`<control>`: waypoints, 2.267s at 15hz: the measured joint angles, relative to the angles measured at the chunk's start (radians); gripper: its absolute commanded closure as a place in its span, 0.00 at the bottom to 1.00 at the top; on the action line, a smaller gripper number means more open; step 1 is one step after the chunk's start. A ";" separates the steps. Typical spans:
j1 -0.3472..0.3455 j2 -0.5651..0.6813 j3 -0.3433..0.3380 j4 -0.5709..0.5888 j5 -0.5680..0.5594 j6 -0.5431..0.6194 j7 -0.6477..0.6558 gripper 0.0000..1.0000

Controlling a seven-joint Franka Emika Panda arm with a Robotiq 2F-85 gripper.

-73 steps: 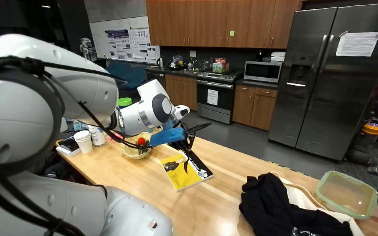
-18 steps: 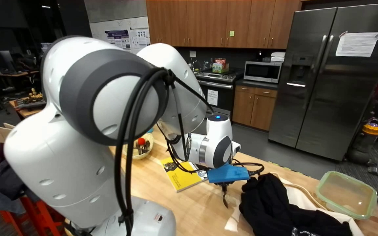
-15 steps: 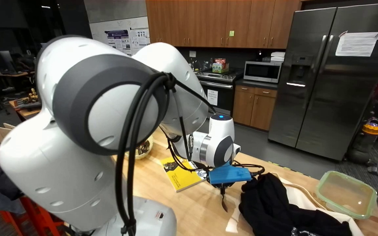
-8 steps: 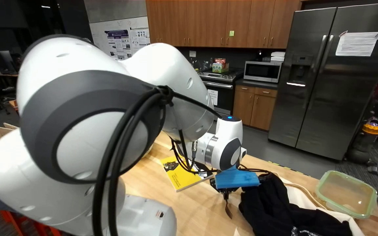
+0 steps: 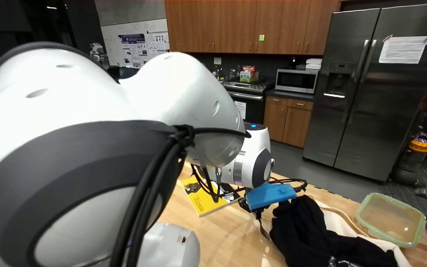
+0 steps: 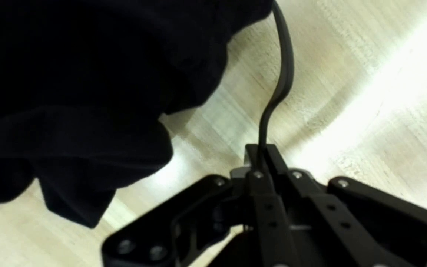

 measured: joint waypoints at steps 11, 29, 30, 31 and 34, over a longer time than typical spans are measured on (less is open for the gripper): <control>0.175 -0.114 -0.012 -0.001 -0.205 -0.155 0.235 0.99; 0.580 -0.129 -0.276 -0.003 -0.353 -0.318 0.660 0.99; 0.597 -0.138 -0.296 -0.002 -0.370 -0.322 0.670 0.99; 0.612 -0.151 -0.311 0.001 -0.388 -0.330 0.680 0.99; 0.648 -0.194 -0.340 -0.001 -0.438 -0.359 0.711 0.99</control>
